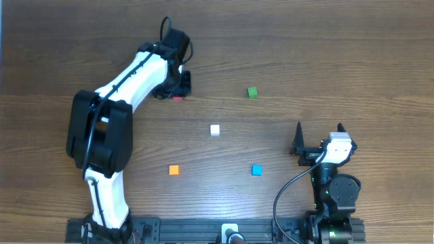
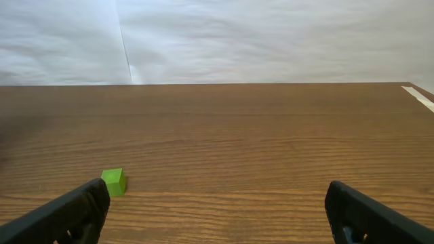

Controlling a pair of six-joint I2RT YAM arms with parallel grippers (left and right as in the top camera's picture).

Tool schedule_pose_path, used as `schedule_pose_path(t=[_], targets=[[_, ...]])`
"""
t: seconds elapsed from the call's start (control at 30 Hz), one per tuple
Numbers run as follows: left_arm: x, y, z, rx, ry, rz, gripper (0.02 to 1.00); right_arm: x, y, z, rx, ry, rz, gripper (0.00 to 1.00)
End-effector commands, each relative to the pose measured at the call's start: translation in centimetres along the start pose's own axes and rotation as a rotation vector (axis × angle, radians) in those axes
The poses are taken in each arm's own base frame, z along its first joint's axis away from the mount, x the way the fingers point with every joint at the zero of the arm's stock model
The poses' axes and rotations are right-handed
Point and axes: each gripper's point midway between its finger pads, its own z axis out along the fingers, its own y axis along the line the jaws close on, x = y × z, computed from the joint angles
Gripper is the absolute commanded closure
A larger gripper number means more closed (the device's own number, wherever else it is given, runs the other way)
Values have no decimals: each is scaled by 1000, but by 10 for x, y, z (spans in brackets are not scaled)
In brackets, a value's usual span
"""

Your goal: Stack Cubes

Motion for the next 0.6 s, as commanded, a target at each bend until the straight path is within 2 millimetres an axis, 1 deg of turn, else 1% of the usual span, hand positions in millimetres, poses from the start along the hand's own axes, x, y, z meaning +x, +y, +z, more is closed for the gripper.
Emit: schedule_pose_path(t=[0.03,0.1,0.13,0.23,0.33,0.47,0.53,0.6], targets=[[-2,-35,-71,72,-124,-48,980,2,0,0,-3,0,6,7],[14,-52,-98,95,-142,-47,980,2,0,0,-3,0,6,7],[30,-63,-112,104,-133,-49,980,2,0,0,-3,0,6,7],[56,-76,-124,79,-123,-64,978,2,0,0,-3,0,6,9],[76,-95,-125,73,-131,-36,976,2,0,0,-3,0,6,9],[96,-113,-118,66,-135,-4,976,2,0,0,-3,0,6,9],[101,-117,-113,69,-132,-2,978,2,0,0,-3,0,6,9],[105,-114,-102,62,-118,-16,978,2,0,0,-3,0,6,7]])
